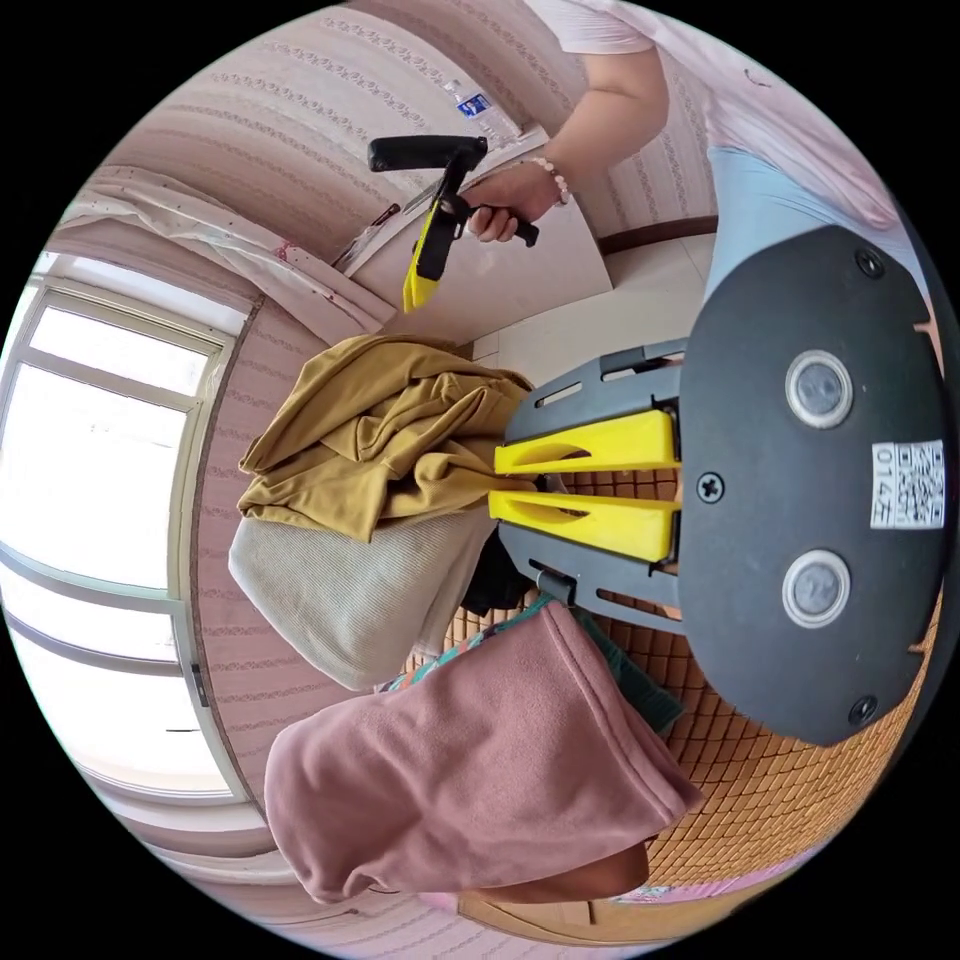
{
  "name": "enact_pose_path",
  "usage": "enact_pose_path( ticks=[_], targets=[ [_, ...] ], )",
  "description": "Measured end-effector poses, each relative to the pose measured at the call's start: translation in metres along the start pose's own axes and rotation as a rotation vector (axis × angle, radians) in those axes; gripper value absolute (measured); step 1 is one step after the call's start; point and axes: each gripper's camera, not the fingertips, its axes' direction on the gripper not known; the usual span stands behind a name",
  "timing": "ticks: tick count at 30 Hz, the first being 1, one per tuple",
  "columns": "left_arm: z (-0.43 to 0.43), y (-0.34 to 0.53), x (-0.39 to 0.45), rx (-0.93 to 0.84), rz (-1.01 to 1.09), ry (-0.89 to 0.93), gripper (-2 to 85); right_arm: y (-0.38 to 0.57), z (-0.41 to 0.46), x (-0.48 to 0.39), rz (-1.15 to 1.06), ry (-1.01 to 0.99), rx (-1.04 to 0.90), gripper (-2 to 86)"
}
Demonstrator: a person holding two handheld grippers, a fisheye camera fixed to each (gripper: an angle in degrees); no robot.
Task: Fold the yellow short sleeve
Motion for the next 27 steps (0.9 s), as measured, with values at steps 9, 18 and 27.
enact_pose_path(
  ticks=[9,18,27],
  targets=[
    [-0.13,0.021,0.03,0.118,-0.029,0.028,1.9,0.023,-0.062,0.024,-0.041,-0.099,-0.169,0.4],
    [-0.377,0.159,0.07,0.436,-0.322,0.086,0.7,0.024,-0.239,0.017,-0.161,-0.589,0.072,0.1],
    [-0.656,0.346,0.235,0.686,-0.321,-0.255,0.1,0.064,-0.234,-0.113,-0.421,-1.16,0.006,-0.1]
  ],
)
